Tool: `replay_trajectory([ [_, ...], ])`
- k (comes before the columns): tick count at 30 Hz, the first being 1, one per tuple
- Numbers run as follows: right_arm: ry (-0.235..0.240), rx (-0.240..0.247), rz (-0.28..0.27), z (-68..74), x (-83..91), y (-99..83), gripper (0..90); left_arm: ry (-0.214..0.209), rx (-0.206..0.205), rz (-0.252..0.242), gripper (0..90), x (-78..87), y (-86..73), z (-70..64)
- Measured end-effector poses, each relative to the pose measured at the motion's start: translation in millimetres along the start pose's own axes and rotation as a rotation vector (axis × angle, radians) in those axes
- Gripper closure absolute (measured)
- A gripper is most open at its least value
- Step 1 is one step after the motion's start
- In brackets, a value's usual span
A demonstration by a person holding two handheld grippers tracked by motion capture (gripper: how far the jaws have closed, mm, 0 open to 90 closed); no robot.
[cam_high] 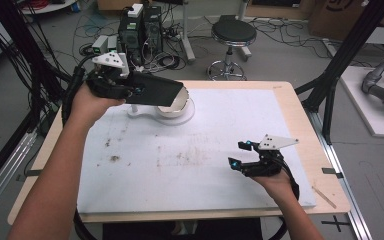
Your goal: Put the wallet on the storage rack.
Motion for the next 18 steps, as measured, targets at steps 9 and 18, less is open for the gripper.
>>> replay_trajectory([
  [9,-0.007,-0.010,0.003,-4.5,-1.3,-0.4,25.6,0.015,0.027,0.082,73.7,-35.4,9.3,17.5],
  [18,0.009,-0.009,0.021,-3.4,-5.2,-0.8,25.6,0.000,0.032,0.130,73.8,-59.2,6.5,23.1],
])
Point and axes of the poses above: each handheld gripper's, and its own axes: x roughly backward along the jaws, y roughly out of its top, z roughly to its left, the point moved 3 cm from there along -x, roughly forward along the jaws, and after that the axes turned 9 degrees about z, right-handed, at the moved point
